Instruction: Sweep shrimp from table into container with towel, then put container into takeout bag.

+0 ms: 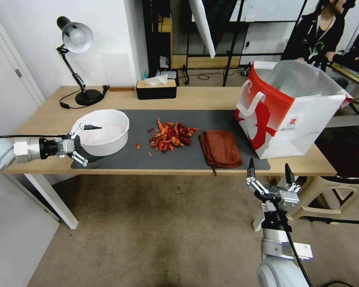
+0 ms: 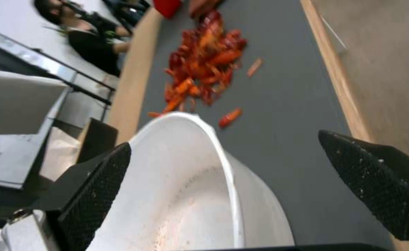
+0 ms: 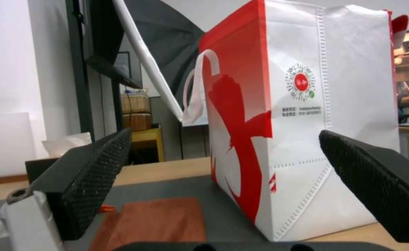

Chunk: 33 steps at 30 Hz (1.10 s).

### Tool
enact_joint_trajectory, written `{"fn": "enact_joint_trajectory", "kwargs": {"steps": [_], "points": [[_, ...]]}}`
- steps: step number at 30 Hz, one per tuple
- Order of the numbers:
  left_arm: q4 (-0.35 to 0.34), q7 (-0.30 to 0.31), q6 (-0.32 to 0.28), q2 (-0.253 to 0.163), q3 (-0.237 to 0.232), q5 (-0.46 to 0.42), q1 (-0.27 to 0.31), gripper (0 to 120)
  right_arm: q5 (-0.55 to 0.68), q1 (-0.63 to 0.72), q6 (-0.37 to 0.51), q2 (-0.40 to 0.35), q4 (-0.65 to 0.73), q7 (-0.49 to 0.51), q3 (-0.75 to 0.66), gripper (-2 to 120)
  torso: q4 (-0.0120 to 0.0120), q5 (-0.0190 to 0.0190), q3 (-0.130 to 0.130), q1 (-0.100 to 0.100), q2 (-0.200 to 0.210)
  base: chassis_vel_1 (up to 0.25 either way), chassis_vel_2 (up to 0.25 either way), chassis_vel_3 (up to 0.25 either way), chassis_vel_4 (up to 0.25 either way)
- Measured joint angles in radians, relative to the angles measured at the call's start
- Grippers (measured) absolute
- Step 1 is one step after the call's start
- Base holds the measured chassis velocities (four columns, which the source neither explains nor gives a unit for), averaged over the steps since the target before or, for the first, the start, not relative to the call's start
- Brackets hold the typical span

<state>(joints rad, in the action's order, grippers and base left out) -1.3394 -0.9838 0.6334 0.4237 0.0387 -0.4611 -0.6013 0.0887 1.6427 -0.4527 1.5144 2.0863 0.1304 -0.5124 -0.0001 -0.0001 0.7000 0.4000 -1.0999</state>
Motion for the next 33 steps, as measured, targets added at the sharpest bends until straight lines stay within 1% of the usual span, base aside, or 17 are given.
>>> {"fn": "enact_joint_trajectory", "kwargs": {"steps": [1, 2, 3, 5, 6, 7, 10, 11, 12, 15, 20, 23, 25, 27, 28, 30, 33], "points": [[0.017, -0.023, 0.000, 0.004, -0.042, 0.024, 0.051, 100, 0.000, -0.001, 0.000, 0.003, -0.001, 0.000, 0.000, 100, 0.0001, 0.0001, 0.000, 0.000, 0.000, 0.000, 0.000, 0.000, 0.000], [0.026, -0.038, -0.001, 0.008, -0.058, 0.050, 0.079, 100, 0.000, 0.000, 0.000, 0.005, -0.002, 0.001, 0.000, 100, 0.0000, 0.0000, 0.000, 0.000, 0.000, 0.000, 0.000, 0.000, 0.000], [0.026, -0.038, -0.001, 0.008, -0.058, 0.050, 0.079, 100, 0.000, 0.000, 0.000, 0.005, -0.002, 0.001, 0.000, 100, 0.0000, 0.0000, 0.000, 0.000, 0.000, 0.000, 0.000, 0.000, 0.000], [0.039, -0.061, -0.004, 0.016, -0.079, 0.107, 0.127, 100, 0.000, 0.001, 0.000, 0.008, -0.002, 0.001, 0.000, 100, 0.0001, 0.0002, 0.000, 0.000, 0.000, 0.000, 0.000, 0.000, 0.000], [0.053, -0.090, -0.005, 0.025, -0.092, 0.150, 0.167, 100, 0.000, 0.002, 0.000, 0.009, -0.001, 0.002, 0.000, 100, 0.0001, 0.0000, 0.000, 0.000, 0.000, 0.000, 0.000, 0.000, 0.000], [0.053, -0.090, -0.005, 0.025, -0.092, 0.150, 0.167, 100, 0.000, 0.002, 0.000, 0.009, -0.001, 0.002, 0.000, 100, 0.0001, 0.0000, 0.000, 0.000, 0.000, 0.000, 0.000, 0.000, 0.000], [0.090, -0.206, -0.009, 0.039, -0.108, 0.242, 0.265, 100, 0.000, 0.005, -0.001, 0.014, 0.005, 0.003, 0.000, 100, 0.0002, 0.0001, 0.000, 0.000, 0.000, 0.000, 0.000, 0.000, 0.000], [0.096, -0.224, -0.008, 0.041, -0.108, 0.264, 0.280, 100, 0.000, 0.006, -0.001, 0.016, 0.005, 0.003, 0.001, 100, 0.0002, 0.0002, 0.000, 0.000, 0.000, 0.000, 0.000, 0.000, 0.000], [0.096, -0.224, -0.008, 0.041, -0.108, 0.264, 0.280, 100, 0.000, 0.006, -0.001, 0.016, 0.005, 0.003, 0.001, 100, 0.0002, 0.0002, 0.000, 0.000, 0.000, 0.000, 0.000, 0.000, 0.000], [0.112, -0.256, -0.003, 0.045, -0.115, 0.305, 0.319, 99, -0.005, 0.007, -0.002, 0.023, 0.007, 0.003, 0.008, 100, 0.0002, 0.0002, 0.000, 0.000, 0.000, 0.000, 0.000, 0.000, 0.000], [0.113, -0.289, -0.001, 0.057, -0.118, 0.359, 0.341, 99, -0.010, 0.007, -0.003, 0.028, 0.007, 0.003, 0.014, 100, 0.0003, 0.0001, 0.000, 0.000, 0.000, 0.000, 0.000, 0.000, 0.000], [0.110, -0.321, 0.007, 0.074, -0.118, 0.425, 0.360, 98, -0.014, 0.009, -0.003, 0.031, 0.010, 0.002, 0.017, 100, 0.0001, 0.0000, 0.000, 0.000, 0.000, 0.000, 0.000, 0.000, 0.000], [0.110, -0.321, 0.007, 0.074, -0.118, 0.425, 0.360, 98, -0.014, 0.009, -0.003, 0.031, 0.010, 0.002, 0.017, 100, 0.0001, 0.0000, 0.000, 0.000, 0.000, 0.000, 0.000, 0.000, 0.000], [0.110, -0.350, 0.007, 0.093, -0.137, 0.459, 0.394, 98, -0.016, 0.012, -0.004, 0.033, 0.011, 0.002, 0.018, 100, 0.0001, 0.0001, 0.000, 0.000, 0.000, 0.000, 0.000, 0.000, 0.000], [0.110, -0.350, 0.007, 0.093, -0.137, 0.459, 0.394, 98, -0.016, 0.012, -0.004, 0.033, 0.011, 0.002, 0.018, 100, 0.0001, 0.0001, 0.000, 0.000, 0.000, 0.000, 0.000, 0.000, 0.000], [0.109, -0.375, 0.015, 0.114, -0.139, 0.500, 0.413, 97, -0.017, 0.012, -0.005, 0.034, 0.011, 0.002, 0.020, 100, 0.0000, 0.0001, 0.000, 0.000, 0.000, 0.000, 0.000, 0.000, 0.000], [0.104, -0.388, 0.025, 0.128, -0.144, 0.528, 0.423, 97, -0.017, 0.012, -0.005, 0.035, 0.011, 0.002, 0.020, 100, 0.0000, 0.0001, 0.000, 0.000, 0.000, 0.000, 0.000, 0.000, 0.000]]}}
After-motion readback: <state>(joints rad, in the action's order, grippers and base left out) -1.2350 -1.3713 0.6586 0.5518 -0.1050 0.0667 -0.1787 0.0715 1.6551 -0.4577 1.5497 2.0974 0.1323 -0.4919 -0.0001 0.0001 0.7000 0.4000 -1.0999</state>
